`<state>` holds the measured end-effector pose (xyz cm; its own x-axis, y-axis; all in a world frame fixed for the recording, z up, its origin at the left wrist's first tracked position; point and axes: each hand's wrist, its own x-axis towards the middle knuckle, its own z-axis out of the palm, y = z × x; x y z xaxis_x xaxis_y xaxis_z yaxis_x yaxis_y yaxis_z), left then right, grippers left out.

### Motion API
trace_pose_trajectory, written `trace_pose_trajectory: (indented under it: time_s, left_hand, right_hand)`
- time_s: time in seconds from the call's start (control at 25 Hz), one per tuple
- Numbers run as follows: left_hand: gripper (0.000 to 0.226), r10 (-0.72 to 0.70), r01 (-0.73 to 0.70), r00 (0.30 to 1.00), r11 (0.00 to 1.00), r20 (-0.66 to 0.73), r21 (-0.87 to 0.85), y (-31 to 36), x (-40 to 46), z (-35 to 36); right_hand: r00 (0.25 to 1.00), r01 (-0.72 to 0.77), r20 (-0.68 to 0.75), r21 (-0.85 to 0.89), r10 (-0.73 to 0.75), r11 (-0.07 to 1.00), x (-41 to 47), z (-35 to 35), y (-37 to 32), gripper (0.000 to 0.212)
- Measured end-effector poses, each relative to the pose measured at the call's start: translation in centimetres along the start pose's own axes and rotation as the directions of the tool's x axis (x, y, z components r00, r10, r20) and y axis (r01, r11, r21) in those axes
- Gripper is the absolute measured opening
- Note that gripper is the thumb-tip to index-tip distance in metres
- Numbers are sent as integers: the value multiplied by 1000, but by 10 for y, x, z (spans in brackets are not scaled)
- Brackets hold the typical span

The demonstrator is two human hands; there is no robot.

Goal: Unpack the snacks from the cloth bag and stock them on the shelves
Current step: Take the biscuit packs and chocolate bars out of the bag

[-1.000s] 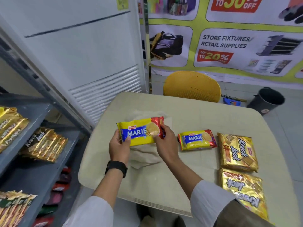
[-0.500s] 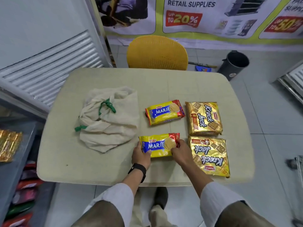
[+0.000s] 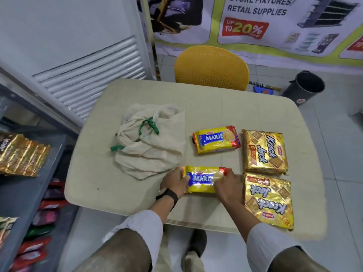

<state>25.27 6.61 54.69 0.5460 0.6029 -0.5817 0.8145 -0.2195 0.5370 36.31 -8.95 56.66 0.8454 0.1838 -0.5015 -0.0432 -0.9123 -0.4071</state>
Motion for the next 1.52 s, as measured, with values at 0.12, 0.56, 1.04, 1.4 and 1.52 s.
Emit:
trace_pose_trajectory:
  time_s: [0.12,0.56,1.04,1.4,1.52]
  left_hand:
    - [59,35,-27,987,998,-154,56,-39,18,-73]
    - [81,381,-229,918,739,-112,634,-136,87,-159]
    - [56,318,-131,935,724,-158,677,-84,178,-191]
    - [54,354,-71,868,784,-349,617,-78,199,-224]
    - [80,191,-13,929,873,-317,488,-78,212,-230]
  right_hand:
    - [979,205,-28,42,-204,978,-10,15,-64,62]
    - [537,794,342,-512,-771,327,22,127,-233,58]
    - [834,547,367,-652,-412,526,61,110,-188,40]
    - [683,577,-108,-526,-722,625,86,108,-259,37]
    - [897,379,24,-555,-441,741,123,113,-290,72]
